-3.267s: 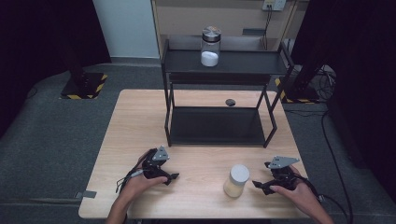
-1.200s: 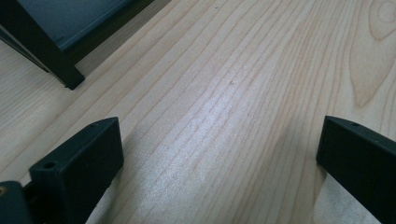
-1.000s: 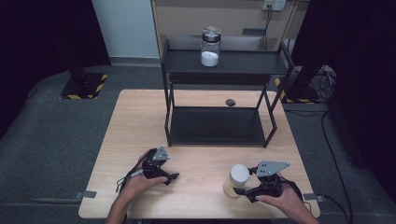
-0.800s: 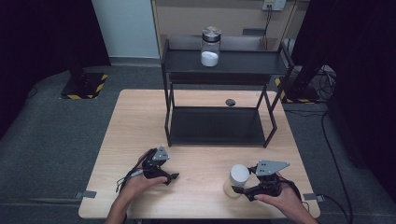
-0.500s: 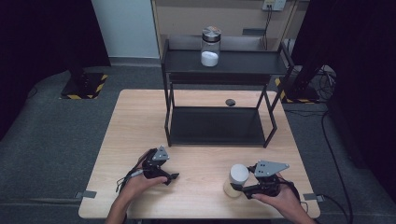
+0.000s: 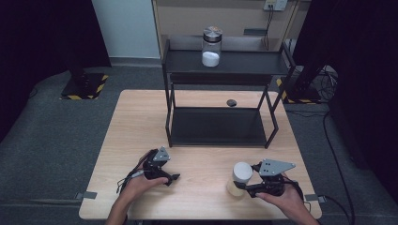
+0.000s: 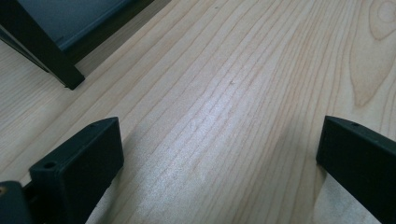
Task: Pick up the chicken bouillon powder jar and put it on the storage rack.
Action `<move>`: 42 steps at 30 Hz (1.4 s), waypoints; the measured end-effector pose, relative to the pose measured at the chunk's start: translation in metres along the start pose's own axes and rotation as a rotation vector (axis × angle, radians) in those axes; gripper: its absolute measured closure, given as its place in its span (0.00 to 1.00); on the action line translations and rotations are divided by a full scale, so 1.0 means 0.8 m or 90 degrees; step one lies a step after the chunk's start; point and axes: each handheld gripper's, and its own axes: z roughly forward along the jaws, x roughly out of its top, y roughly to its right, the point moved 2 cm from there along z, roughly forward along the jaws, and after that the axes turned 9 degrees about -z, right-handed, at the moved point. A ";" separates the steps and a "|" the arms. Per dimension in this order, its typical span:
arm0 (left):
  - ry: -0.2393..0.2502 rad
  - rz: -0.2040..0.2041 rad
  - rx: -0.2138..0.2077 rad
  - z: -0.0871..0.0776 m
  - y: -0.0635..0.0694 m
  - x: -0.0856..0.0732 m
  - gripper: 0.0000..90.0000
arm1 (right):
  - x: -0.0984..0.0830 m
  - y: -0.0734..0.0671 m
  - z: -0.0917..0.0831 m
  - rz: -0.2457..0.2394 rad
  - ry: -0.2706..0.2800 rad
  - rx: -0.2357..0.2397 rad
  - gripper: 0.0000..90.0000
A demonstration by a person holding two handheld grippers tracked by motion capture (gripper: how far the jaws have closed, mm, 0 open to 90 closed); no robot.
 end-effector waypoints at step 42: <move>0.000 0.000 0.000 0.000 0.000 0.000 0.00 | 0.016 0.055 -0.007 0.028 0.003 -0.040 0.40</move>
